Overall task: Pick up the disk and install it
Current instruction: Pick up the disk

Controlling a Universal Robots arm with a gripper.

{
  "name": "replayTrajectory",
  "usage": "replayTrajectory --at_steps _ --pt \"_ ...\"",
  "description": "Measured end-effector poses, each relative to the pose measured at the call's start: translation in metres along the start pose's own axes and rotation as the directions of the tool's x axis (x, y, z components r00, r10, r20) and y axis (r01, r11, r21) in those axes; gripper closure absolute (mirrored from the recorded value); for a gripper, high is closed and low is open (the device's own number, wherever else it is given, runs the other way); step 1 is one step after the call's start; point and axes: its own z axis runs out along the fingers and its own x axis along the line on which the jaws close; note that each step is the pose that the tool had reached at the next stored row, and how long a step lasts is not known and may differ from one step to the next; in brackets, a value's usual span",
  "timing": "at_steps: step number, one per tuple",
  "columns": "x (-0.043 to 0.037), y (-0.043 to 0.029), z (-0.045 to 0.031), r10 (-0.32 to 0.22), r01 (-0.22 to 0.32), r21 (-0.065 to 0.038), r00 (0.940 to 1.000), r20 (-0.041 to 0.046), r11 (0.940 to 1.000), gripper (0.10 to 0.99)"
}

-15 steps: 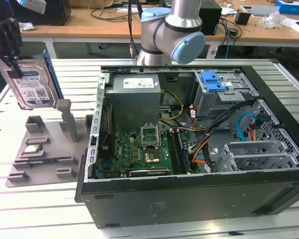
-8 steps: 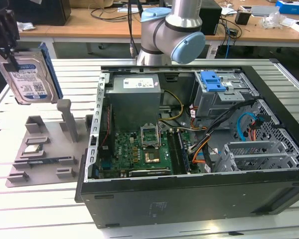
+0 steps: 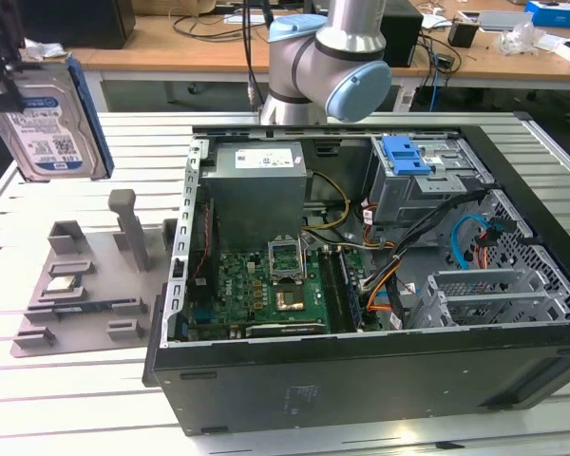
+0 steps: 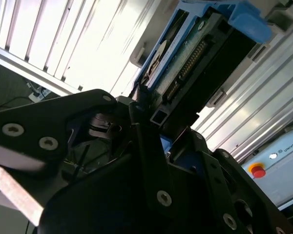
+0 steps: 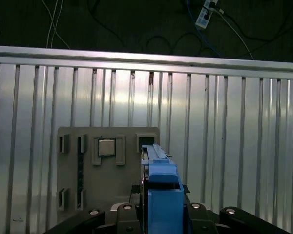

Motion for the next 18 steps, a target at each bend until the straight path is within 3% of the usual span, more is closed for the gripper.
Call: replayTrajectory --at_steps 6,8,11,13,18 --pt "-0.0012 0.0011 -0.0263 0.000 0.000 0.000 1.0000 0.0000 1.0000 0.718" --pt "-0.0019 0.0018 -0.0421 0.000 0.000 0.000 1.0000 0.0000 1.0000 0.718" --pt "-0.0023 0.0024 -0.0548 0.000 0.000 0.000 1.0000 0.0000 1.0000 0.718" --pt "-0.0024 0.0026 -0.0584 0.000 0.000 0.000 1.0000 0.0000 1.0000 0.718" --pt "-0.0024 0.0020 -0.0588 0.000 0.000 0.000 1.0000 -0.0002 1.0000 0.718"
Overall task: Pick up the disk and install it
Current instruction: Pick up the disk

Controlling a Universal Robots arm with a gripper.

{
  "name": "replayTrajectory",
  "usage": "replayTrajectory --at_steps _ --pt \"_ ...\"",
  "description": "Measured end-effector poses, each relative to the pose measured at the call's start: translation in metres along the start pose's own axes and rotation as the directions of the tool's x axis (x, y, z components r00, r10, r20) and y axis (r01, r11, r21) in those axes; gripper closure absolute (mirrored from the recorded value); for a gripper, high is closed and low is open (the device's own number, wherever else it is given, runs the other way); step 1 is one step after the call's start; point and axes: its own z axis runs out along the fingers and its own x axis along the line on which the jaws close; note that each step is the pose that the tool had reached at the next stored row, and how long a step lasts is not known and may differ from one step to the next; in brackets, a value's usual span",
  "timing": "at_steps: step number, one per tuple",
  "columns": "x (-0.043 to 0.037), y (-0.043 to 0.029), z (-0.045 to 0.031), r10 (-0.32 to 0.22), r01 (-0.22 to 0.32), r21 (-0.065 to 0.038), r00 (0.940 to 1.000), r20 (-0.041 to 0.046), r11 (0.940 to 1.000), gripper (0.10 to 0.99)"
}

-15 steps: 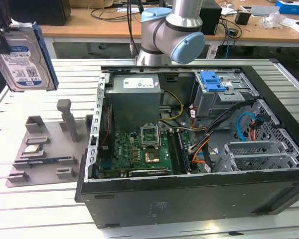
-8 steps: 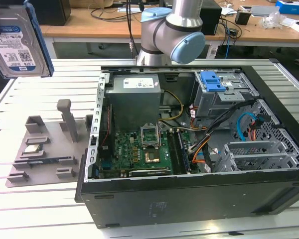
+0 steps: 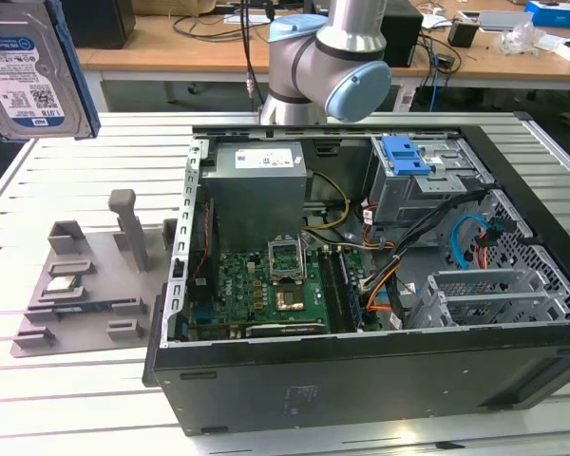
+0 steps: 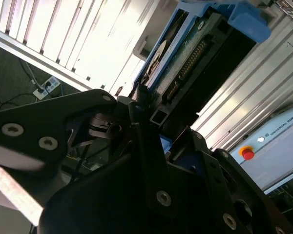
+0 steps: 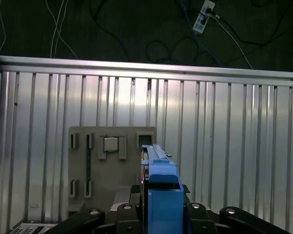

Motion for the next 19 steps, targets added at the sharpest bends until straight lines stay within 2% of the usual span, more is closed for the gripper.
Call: replayTrajectory --at_steps 1,6,10,12,17,18,19 --pt "0.0002 -0.0026 -0.0001 0.000 0.000 0.000 1.0000 0.0001 1.0000 0.718" --pt "0.0015 -0.0292 -0.0013 0.000 0.000 0.000 1.0000 0.0001 1.0000 0.718" --pt "0.0021 -0.0437 -0.0019 0.000 0.000 0.000 1.0000 0.0002 1.0000 0.718" --pt "0.0028 -0.0581 -0.0025 0.000 0.000 0.000 1.0000 0.0001 1.0000 0.718" --pt "0.0039 -0.0841 -0.0037 0.000 0.000 0.000 1.0000 0.0001 1.0000 0.718" --pt "0.0043 -0.0928 -0.0041 0.000 0.000 0.000 1.0000 0.0002 1.0000 0.718" --pt "0.0045 -0.0983 -0.0044 0.000 0.000 0.000 1.0000 0.0001 1.0000 0.718"
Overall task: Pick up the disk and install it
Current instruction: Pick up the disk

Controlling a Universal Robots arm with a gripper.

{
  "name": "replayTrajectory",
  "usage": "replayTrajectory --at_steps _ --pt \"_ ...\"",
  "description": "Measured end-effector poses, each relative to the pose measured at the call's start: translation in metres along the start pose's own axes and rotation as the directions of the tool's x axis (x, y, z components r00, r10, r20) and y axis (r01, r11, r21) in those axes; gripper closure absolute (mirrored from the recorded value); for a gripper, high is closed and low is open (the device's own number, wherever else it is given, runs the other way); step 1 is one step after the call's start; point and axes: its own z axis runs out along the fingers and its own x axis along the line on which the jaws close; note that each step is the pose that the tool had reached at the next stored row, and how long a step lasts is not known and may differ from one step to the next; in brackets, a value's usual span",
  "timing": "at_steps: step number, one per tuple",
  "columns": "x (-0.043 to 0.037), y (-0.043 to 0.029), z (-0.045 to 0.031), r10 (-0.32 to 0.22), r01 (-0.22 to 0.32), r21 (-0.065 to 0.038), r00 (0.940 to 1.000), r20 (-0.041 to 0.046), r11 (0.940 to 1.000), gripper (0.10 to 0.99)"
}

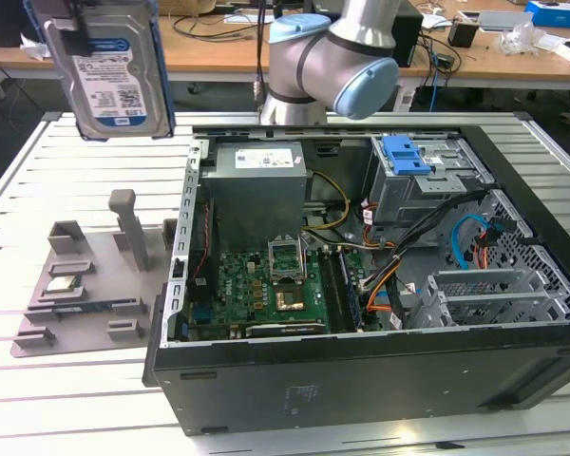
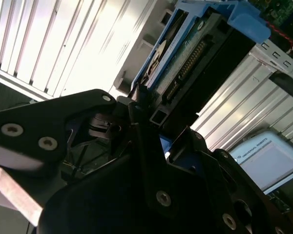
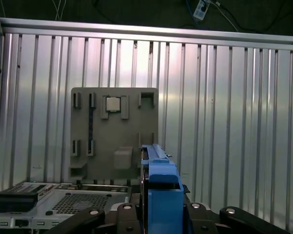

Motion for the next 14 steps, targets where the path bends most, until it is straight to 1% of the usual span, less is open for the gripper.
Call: replayTrajectory --at_steps 3,4,5,6,7,8,12,13,14 --pt "0.0007 -0.0151 -0.0006 0.000 0.000 0.000 1.0000 0.0001 1.0000 0.718" --pt "0.0010 -0.0241 -0.0011 0.000 0.000 -0.001 1.0000 0.0000 1.0000 0.718" --pt "0.0015 -0.0366 -0.0016 0.000 0.000 -0.001 1.0000 0.0001 1.0000 0.718" --pt "0.0020 -0.0473 -0.0021 0.000 0.000 -0.001 1.0000 0.0001 1.0000 0.718" --pt "0.0023 -0.0544 -0.0024 0.000 0.000 -0.001 1.0000 0.0001 1.0000 0.718" --pt "0.0027 -0.0631 -0.0028 0.000 0.000 -0.001 1.0000 0.0001 1.0000 0.718" --pt "0.0035 -0.0828 -0.0037 0.000 0.000 -0.002 1.0000 0.0001 1.0000 0.718" --pt "0.0038 -0.0894 -0.0040 0.000 0.000 -0.002 1.0000 0.0002 1.0000 0.718" --pt "0.0040 -0.0940 -0.0042 0.000 0.000 -0.002 1.0000 0.0001 1.0000 0.718"
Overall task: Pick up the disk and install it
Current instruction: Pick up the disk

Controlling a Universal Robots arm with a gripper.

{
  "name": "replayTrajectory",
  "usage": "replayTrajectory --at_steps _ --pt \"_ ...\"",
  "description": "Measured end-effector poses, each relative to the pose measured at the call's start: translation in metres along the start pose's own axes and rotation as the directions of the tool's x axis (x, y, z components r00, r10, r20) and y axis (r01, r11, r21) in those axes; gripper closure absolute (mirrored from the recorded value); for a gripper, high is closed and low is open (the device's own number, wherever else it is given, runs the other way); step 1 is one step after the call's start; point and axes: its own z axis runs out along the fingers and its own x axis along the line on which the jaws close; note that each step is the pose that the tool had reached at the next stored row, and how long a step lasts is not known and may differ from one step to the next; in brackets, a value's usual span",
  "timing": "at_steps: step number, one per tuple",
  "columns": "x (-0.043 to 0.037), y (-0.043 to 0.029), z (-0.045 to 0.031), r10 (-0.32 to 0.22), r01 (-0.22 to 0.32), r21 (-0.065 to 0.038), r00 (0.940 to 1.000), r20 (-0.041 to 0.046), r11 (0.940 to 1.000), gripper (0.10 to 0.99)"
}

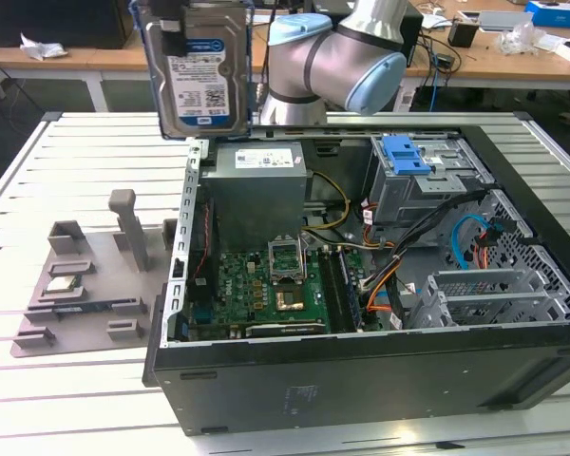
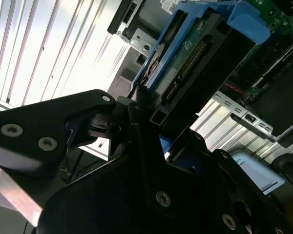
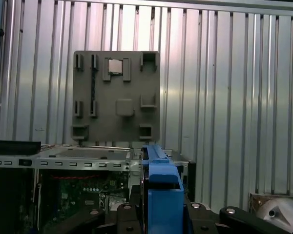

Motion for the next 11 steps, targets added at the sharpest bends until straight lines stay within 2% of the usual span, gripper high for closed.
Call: replayTrajectory --at_steps 1,2,4,6,7,8,11 --pt "0.0002 -0.0046 -0.0002 0.000 0.000 0.000 1.0000 -0.0001 1.0000 0.718" --pt "0.0005 -0.0130 -0.0006 0.000 0.000 -0.001 1.0000 0.0001 1.0000 0.718" --pt "0.0009 -0.0236 -0.0010 0.000 0.000 -0.001 1.0000 0.0001 1.0000 0.718" --pt "0.0014 -0.0376 -0.0018 0.000 0.000 -0.001 1.0000 0.0001 1.0000 0.718" --pt "0.0016 -0.0420 -0.0019 0.000 0.000 -0.001 1.0000 0.0001 1.0000 0.718" --pt "0.0019 -0.0498 -0.0023 0.000 0.000 -0.002 1.0000 0.0002 1.0000 0.718" --pt "0.0033 -0.0808 -0.0038 0.000 0.000 -0.003 1.0000 0.0001 1.0000 0.718"
